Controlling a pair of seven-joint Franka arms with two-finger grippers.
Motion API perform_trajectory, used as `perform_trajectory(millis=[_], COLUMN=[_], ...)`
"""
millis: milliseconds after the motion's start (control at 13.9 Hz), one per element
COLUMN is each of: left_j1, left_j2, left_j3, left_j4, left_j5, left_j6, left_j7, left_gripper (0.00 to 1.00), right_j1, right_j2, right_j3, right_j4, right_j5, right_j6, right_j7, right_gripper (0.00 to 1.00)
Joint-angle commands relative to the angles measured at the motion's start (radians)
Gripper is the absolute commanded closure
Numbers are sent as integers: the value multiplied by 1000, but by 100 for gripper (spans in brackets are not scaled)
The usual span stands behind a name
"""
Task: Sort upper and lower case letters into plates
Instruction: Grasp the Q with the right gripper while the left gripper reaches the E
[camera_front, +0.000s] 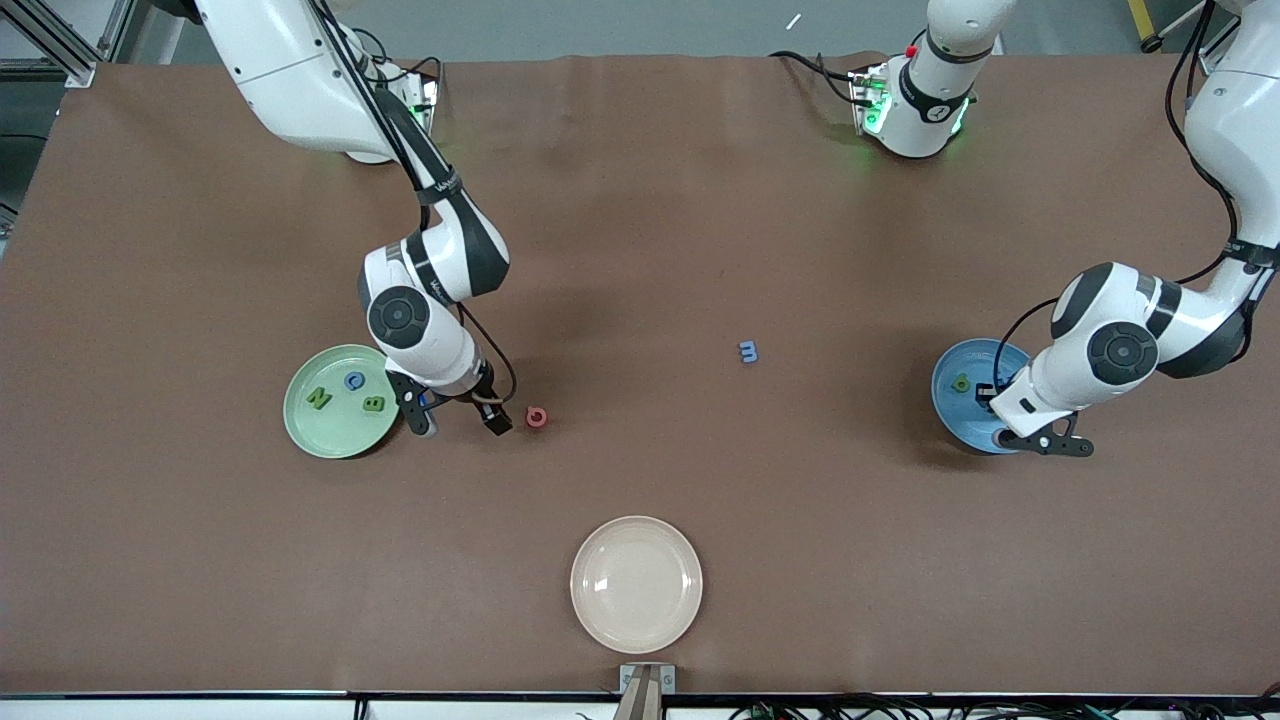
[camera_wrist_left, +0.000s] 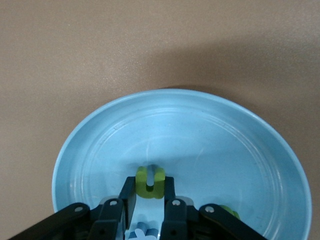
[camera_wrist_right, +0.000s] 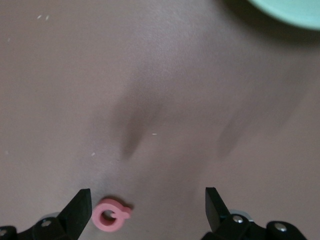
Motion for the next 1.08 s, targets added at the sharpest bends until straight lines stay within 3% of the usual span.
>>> perform_trajectory(millis=[0,72,143,215,287,359,502,717,1004], left_j1=[-6,-6,-6,-6,-5,-5,-3,0,-8], left_j2=[13,13,13,12,12,2,-10,-39,-41], left_j3=[4,4,4,4,4,2,-16,-106,-242], left_j4=[15,15,15,15,18,22,29,43,40], left_j5=[26,27,27,26,24,21,-2,-107,-135], left_j6=[7,7,7,7,7,5,-7,-100,-191], left_j7=[11,11,14,38,84,116,126,98,-157], left_gripper=[88,87,79,55,23,9,1,1,1], right_j1=[34,42,48,55,66,75,81,85,80], right_j2=[80,96,111,120,133,145,147,156,174], right_j3=[-7,-7,-7,-7,-7,-7,-9,-9,-14], right_j4=[112,132,144,152,166,184,190,187,186], right_j5=[12,12,12,12,12,10,10,-4,-19], right_j6=[-14,-14,-14,-13,-13,-19,-25,-25,-21], right_j7=[177,213,247,280,313,340,354,353,347], right_gripper=[0,0,0,0,0,0,0,5,11])
